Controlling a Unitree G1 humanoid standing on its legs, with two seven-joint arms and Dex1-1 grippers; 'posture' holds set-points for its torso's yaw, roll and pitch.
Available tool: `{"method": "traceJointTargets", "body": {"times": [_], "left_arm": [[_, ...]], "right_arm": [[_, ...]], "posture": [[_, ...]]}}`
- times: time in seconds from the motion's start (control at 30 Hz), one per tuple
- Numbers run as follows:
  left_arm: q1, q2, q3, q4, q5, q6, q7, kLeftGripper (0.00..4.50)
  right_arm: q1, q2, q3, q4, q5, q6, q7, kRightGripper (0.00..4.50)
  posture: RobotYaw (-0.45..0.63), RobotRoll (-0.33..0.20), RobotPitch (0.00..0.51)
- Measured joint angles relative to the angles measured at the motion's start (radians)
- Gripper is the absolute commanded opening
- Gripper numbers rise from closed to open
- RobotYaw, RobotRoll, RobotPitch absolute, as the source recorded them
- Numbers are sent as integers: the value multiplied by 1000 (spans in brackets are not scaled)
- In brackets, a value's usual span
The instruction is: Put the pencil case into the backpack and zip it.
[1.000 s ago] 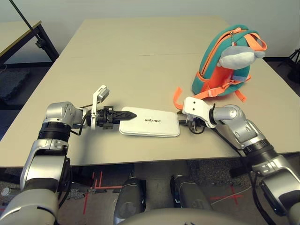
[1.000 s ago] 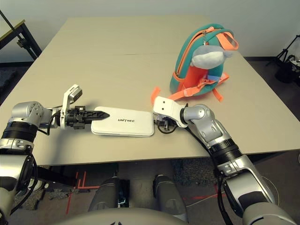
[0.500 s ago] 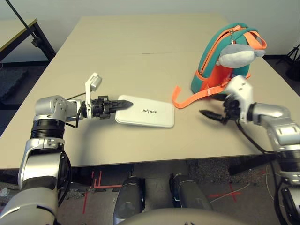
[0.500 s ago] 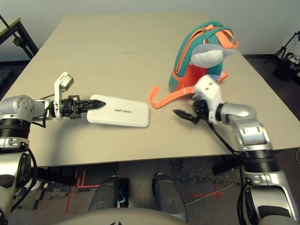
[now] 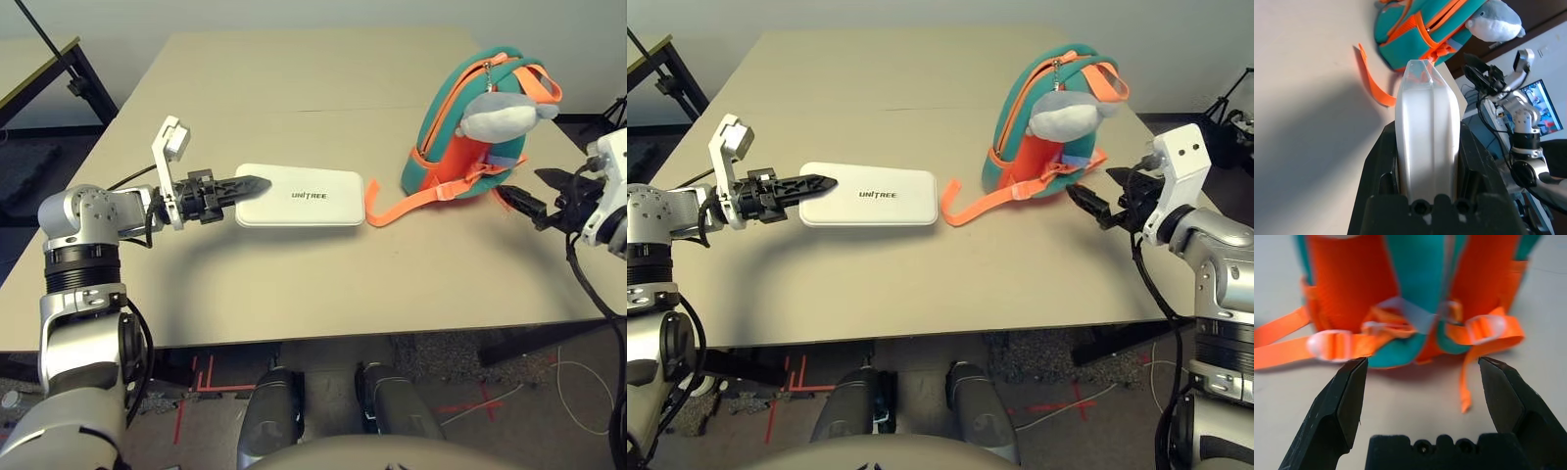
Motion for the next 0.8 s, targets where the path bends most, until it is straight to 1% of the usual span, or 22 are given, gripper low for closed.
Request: {"method": "traceJointTargets", "body": {"times": [0.07, 0.17, 0.27, 0.37, 0.57, 0.73, 0.8], "left_arm": [[0, 2, 13, -5, -5, 0, 5, 1344], [0, 2, 19, -5, -6, -1, 13, 1343], [0, 3, 26, -6, -6, -6, 24, 1342], [8, 4, 40, -9, -8, -7, 28, 1337], [30, 11, 75, -25, -29, -6, 52, 1337], [33, 12, 88, -50, -43, -3, 71, 1337], [35, 11, 88, -51, -48, -1, 80, 1337]], "right_arm": [[-36, 13, 2, 55, -1, -28, -21, 4500], [-119, 37, 21, 187, -24, -108, -44, 4500], [-200, 70, 65, 317, -46, -183, -40, 4500], [-239, 90, 92, 402, -58, -232, -26, 4500], [-323, 100, 119, 541, -79, -311, -20, 4500], [-375, 115, 125, 631, -93, -365, -20, 4500], [-393, 125, 125, 659, -95, -379, -20, 4101]], "posture": [[-114, 0, 45], [-108, 0, 40], [-92, 0, 36], [-83, 0, 34], [-71, 0, 29], [-63, 0, 31], [-61, 0, 30]]}}
